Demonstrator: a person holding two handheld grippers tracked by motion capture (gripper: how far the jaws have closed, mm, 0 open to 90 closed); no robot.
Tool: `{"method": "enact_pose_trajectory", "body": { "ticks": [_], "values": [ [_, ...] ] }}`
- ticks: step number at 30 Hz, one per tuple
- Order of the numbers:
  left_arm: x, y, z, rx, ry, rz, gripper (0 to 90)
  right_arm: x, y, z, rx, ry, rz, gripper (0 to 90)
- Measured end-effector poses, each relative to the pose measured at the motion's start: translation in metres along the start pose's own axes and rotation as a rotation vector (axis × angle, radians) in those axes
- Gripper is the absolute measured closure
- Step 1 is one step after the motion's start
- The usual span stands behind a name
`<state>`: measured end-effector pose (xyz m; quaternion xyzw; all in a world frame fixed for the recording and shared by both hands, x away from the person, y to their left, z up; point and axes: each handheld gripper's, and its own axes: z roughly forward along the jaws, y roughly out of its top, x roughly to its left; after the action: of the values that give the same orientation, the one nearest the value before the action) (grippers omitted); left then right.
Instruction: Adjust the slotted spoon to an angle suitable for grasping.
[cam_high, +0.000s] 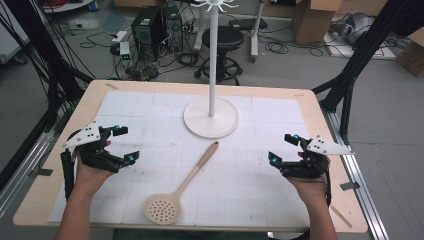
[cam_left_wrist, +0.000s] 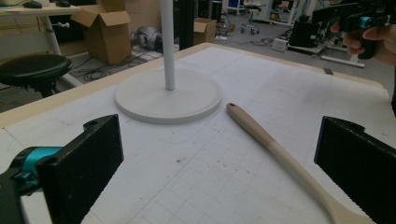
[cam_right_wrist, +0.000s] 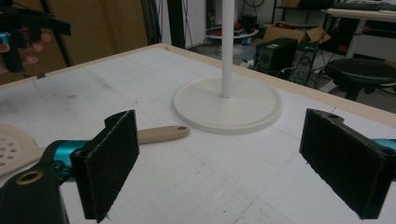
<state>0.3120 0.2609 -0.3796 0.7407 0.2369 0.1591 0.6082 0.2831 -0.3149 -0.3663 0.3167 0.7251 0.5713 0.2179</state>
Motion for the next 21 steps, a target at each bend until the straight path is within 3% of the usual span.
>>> {"method": "enact_pose_trajectory", "body": {
  "ticks": [9,21],
  "values": [
    [0.0001,-0.0003,0.0022,-0.008,0.0,-0.003,1.7,0.0007,-0.0008,-0.0004,0.038,-0.024,-0.025,10.7],
    [0.0002,0.0003,0.0006,-0.024,-0.008,-0.006,1.7,0.0043,-0.0002,0.0024,0.043,-0.019,-0.032,10.9]
  ]
}}
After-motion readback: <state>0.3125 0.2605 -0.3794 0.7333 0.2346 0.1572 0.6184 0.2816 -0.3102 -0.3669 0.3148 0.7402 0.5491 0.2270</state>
